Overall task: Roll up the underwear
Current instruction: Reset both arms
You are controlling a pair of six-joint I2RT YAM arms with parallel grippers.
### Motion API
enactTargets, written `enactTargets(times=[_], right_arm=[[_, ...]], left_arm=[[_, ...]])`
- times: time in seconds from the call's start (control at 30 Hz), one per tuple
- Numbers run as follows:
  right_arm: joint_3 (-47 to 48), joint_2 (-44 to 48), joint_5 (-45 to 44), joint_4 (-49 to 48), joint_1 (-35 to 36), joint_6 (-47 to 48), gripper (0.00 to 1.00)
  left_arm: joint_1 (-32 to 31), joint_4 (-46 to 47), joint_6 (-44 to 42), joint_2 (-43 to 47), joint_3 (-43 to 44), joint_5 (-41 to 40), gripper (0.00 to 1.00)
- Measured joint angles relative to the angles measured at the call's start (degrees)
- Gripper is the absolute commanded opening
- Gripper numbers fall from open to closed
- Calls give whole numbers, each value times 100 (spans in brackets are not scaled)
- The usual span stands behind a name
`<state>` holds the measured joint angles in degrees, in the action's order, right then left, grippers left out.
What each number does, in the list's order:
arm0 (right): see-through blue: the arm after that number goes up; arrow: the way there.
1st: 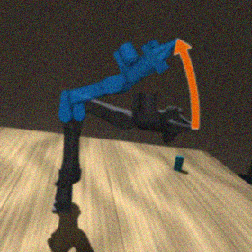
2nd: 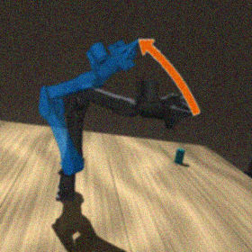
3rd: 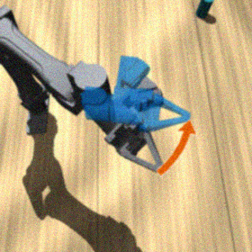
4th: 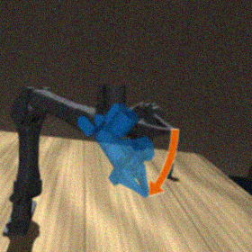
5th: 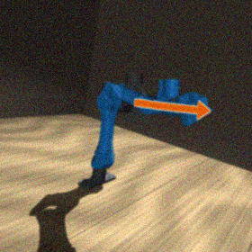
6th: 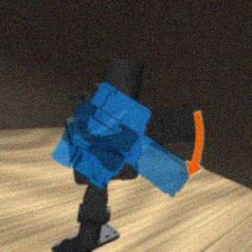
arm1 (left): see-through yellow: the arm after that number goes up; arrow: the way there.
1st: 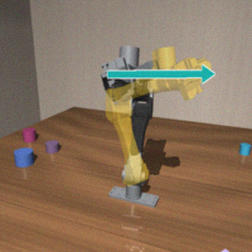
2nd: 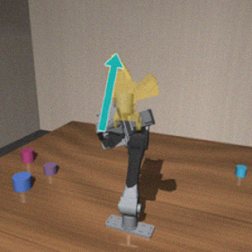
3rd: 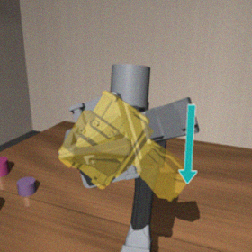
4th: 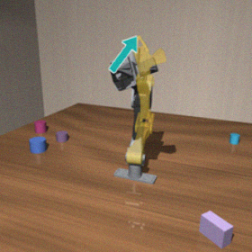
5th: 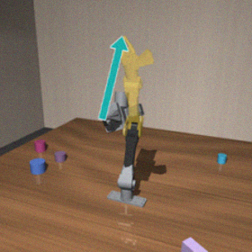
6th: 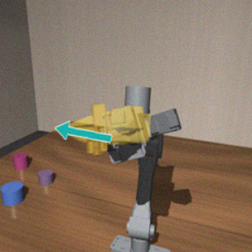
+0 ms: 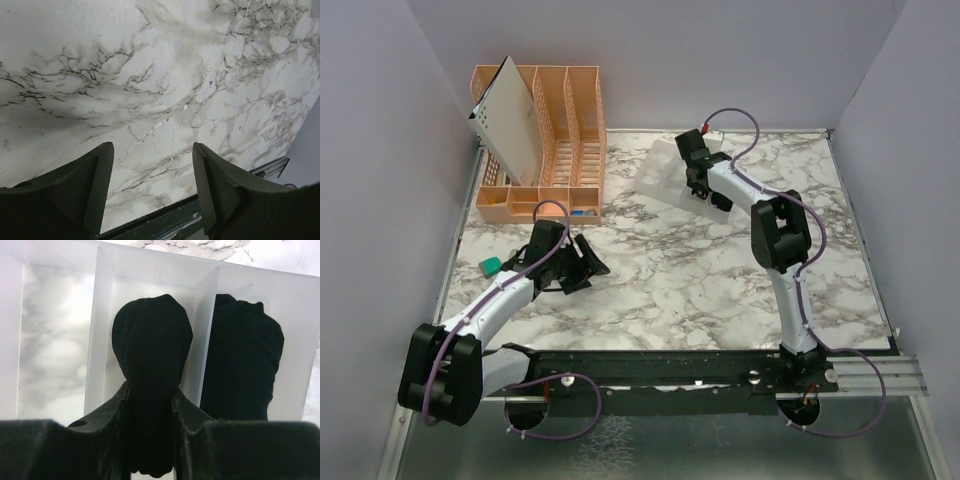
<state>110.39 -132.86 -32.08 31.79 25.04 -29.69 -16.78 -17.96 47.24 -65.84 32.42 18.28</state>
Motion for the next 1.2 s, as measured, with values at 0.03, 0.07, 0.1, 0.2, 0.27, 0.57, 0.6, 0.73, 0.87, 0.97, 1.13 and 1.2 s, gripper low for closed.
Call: enactTargets(times=[0.03, 0.07, 0.1, 0.2, 0.27, 0.57, 0.6, 0.73, 0.87, 0.97, 1.13, 1.2], right_arm=[[-15, -13, 55, -42, -4, 28, 35], [-20, -22, 114, -83, -13, 68, 38], [-22, -24, 166, -127, -26, 109, 42], [-20, -24, 289, -236, -37, 205, 56], [-20, -24, 328, -278, -37, 269, 62], [105, 33, 334, -280, -37, 555, 62], [105, 63, 348, -278, -37, 579, 62], [101, 284, 459, -282, -37, 675, 63], [-114, 793, 669, -420, -37, 745, 68], [-575, 1394, 876, -684, -37, 807, 80], [-2221, 2929, 1110, -1558, -37, 938, 100], [-3018, 3630, 1235, -1912, -52, 1008, 100]], left_arm=[[7, 0, 0, 0, 0, 13, 69], [17, 0, 0, 0, 0, 20, 69], [22, 0, 0, -2, 0, 22, 69], [22, 0, 0, -4, 0, 37, 69], [22, 2, 0, -17, 0, 42, 69], [22, 4, 0, -63, 0, 81, 69], [22, 4, 0, -70, 0, 83, 69], [22, 11, 0, -81, 0, 109, 69], [22, 31, 0, -70, 0, 140, 70], [22, 24, -17, 11, 0, 138, 76], [22, -118, -79, 420, 22, -24, 97], [22, -289, -166, 597, 138, -219, 99]])
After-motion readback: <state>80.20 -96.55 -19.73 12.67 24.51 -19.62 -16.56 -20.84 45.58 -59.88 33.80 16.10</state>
